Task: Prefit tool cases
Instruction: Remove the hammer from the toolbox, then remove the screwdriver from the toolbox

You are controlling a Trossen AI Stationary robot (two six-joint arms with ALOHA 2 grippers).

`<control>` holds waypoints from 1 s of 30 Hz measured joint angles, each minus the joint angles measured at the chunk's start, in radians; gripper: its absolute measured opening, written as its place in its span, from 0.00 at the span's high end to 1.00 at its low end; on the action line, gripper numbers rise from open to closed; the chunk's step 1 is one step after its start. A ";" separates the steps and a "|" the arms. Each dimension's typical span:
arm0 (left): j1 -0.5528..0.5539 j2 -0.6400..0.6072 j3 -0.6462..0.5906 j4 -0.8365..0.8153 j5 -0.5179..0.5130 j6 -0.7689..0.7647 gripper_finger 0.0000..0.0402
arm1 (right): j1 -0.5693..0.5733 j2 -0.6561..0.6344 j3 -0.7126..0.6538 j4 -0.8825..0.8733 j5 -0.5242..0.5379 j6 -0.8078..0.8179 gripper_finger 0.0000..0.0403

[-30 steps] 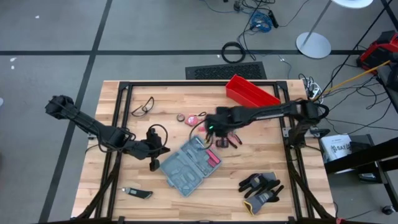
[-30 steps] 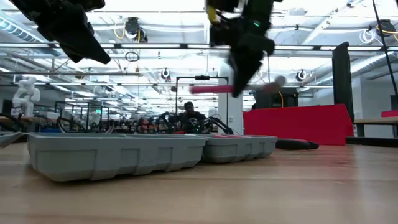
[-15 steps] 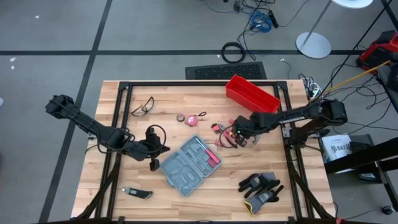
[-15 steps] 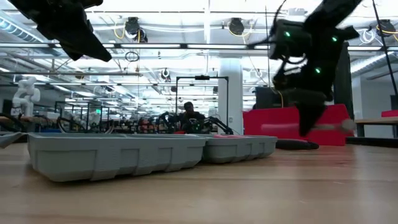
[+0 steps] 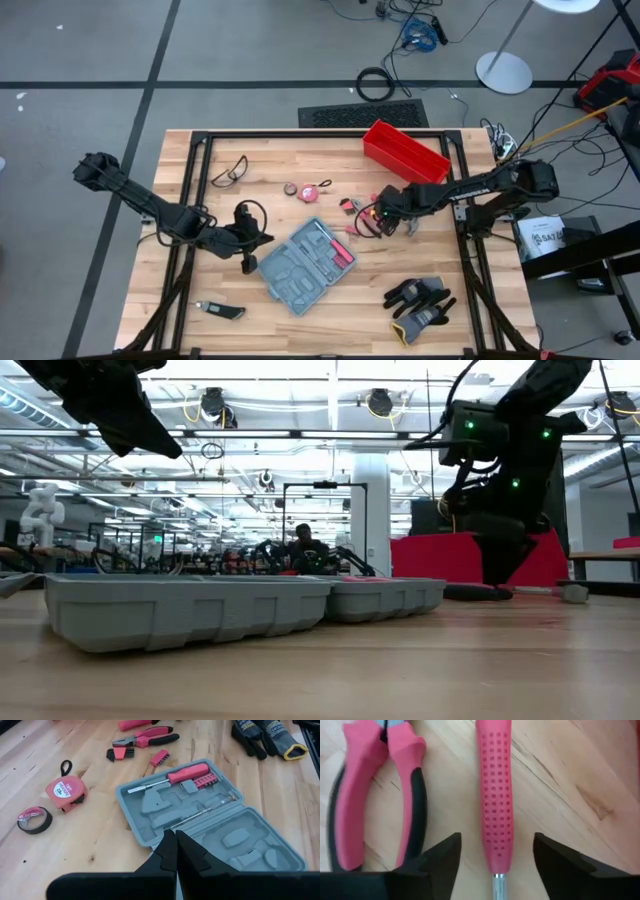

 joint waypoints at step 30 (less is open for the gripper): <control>0.208 0.604 0.001 0.526 0.179 0.077 1.00 | 0.271 0.390 0.602 0.129 0.020 -0.302 0.61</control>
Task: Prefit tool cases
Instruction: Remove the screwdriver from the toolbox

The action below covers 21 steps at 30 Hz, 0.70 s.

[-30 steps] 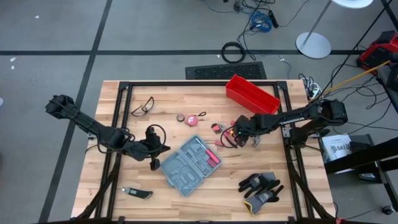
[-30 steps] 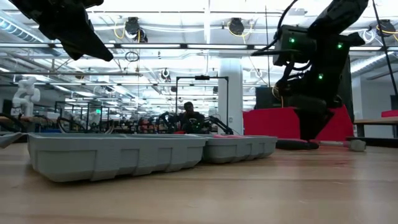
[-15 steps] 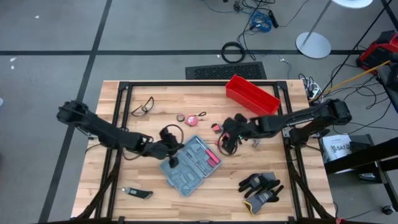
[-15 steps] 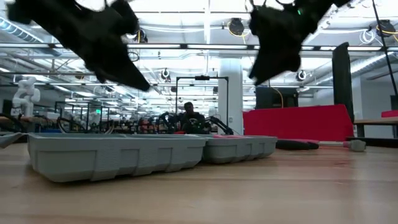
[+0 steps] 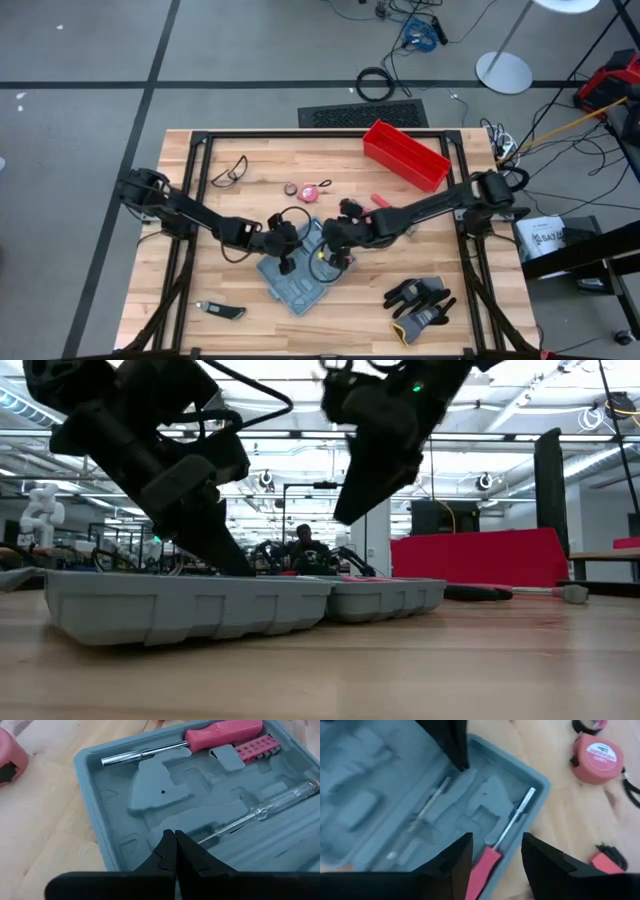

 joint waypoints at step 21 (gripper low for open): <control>0.000 0.041 0.002 0.042 0.007 0.000 1.00 | -0.123 0.214 0.154 0.048 0.024 -0.139 0.63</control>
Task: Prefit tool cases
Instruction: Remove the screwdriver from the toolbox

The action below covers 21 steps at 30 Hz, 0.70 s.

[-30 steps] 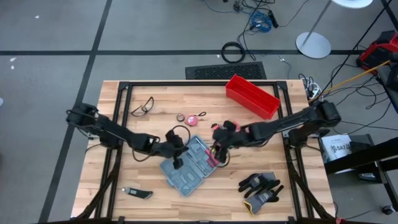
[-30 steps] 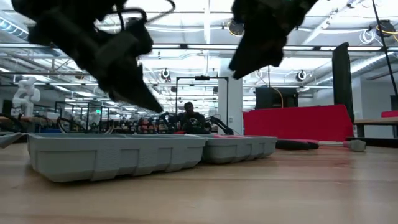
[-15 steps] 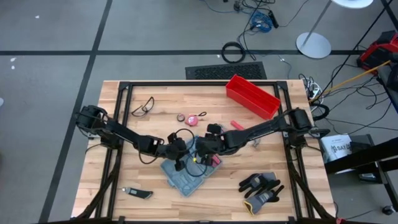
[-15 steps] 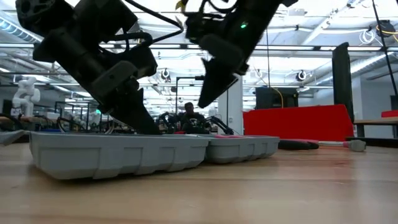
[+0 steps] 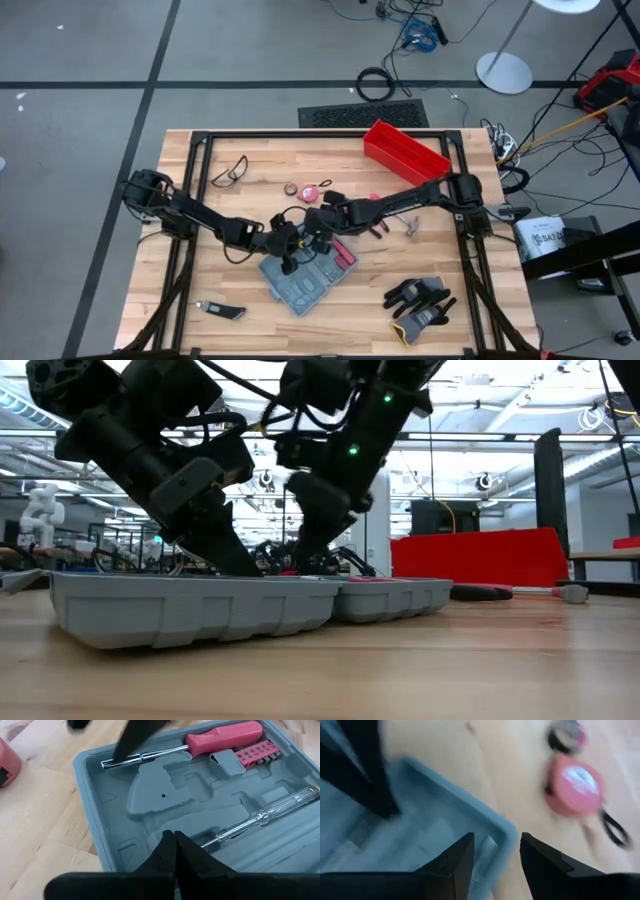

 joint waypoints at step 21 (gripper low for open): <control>0.000 0.002 -0.003 -0.006 -0.003 0.002 1.00 | 0.004 0.046 -0.001 -0.042 0.051 0.014 0.98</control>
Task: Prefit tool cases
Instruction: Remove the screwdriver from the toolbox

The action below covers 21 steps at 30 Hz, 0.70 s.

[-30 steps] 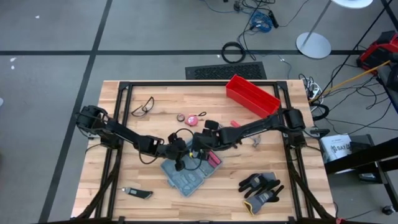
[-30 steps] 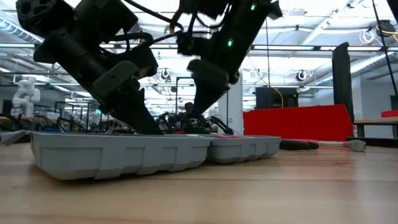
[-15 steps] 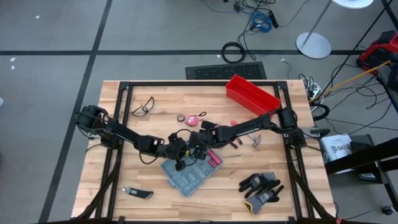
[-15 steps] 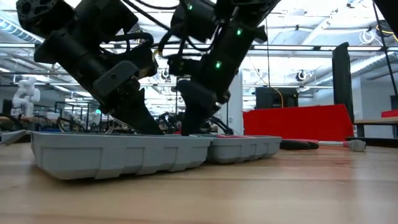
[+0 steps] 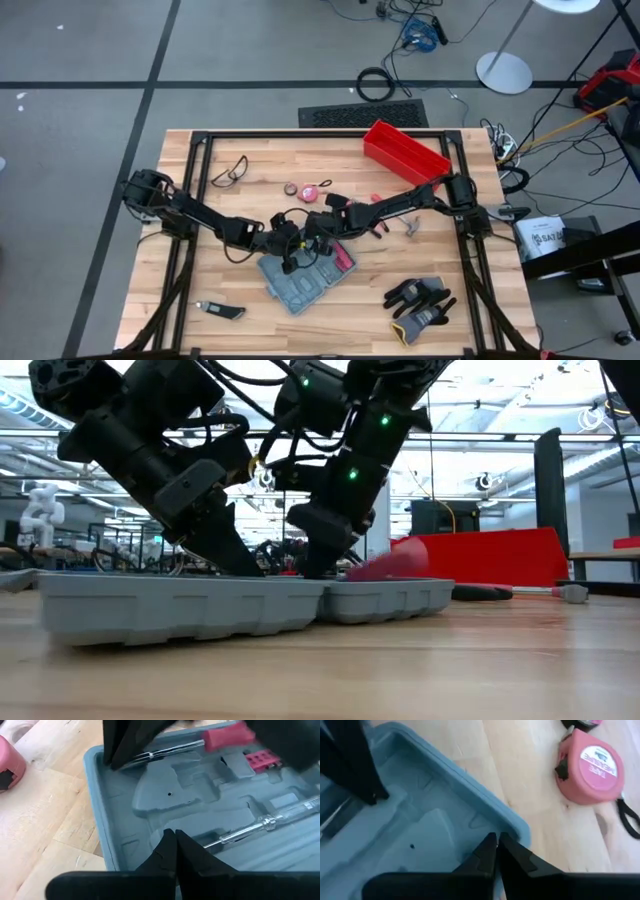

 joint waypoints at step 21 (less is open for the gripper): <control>-0.001 0.000 -0.002 -0.010 0.006 0.000 1.00 | 0.016 -0.021 0.026 -0.017 -0.063 -0.011 0.81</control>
